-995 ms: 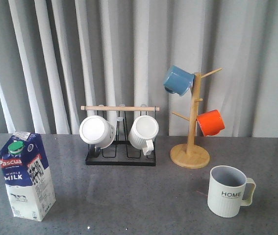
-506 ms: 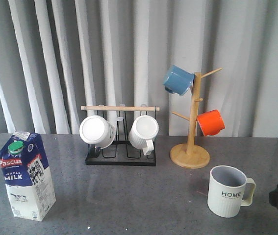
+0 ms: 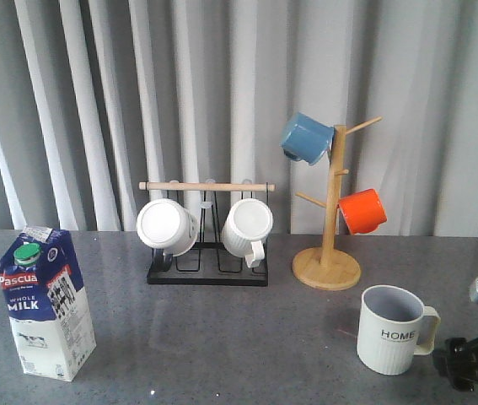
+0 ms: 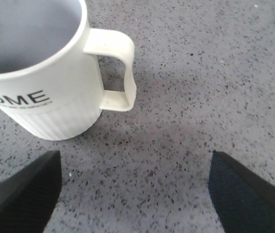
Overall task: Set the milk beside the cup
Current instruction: 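Move the right gripper to the white HOME mug's handle and grasp it, then lift the HOME mug with the right gripper and set it down toward the milk carton, then open the right gripper and withdraw it from the mug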
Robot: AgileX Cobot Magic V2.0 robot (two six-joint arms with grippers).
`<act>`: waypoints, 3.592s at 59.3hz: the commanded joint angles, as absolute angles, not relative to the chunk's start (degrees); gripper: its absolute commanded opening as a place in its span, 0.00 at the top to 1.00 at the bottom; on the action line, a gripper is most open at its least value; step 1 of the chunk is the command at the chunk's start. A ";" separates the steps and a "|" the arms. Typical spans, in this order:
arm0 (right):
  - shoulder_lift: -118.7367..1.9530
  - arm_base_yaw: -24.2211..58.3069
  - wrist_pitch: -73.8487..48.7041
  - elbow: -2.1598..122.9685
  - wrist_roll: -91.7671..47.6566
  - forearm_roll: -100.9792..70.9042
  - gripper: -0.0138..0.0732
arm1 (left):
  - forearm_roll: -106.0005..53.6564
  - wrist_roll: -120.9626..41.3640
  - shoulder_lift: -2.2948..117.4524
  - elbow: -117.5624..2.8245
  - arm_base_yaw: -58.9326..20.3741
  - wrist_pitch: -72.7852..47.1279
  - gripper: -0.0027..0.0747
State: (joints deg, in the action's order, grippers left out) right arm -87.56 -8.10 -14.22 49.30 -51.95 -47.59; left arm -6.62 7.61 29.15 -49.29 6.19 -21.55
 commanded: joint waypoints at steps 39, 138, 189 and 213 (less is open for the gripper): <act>-90.29 -8.12 -10.37 52.13 -80.65 -75.24 0.21 | -6.84 7.59 29.84 -51.09 6.07 -17.99 0.46; -93.82 16.93 -11.76 66.41 -61.21 -67.22 0.84 | -6.89 7.59 30.03 -51.09 6.07 -20.58 0.46; -95.46 16.89 -16.42 61.07 -51.78 -57.48 0.38 | -6.84 7.65 30.03 -51.09 6.07 -21.81 0.46; -81.75 16.89 -29.41 61.07 -30.81 -33.42 0.36 | -6.84 7.65 30.03 -51.09 6.07 -22.00 0.46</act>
State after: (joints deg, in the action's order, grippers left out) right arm -87.68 17.21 -26.35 59.52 -37.40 -39.87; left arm -6.62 7.61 29.15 -49.29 6.19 -25.94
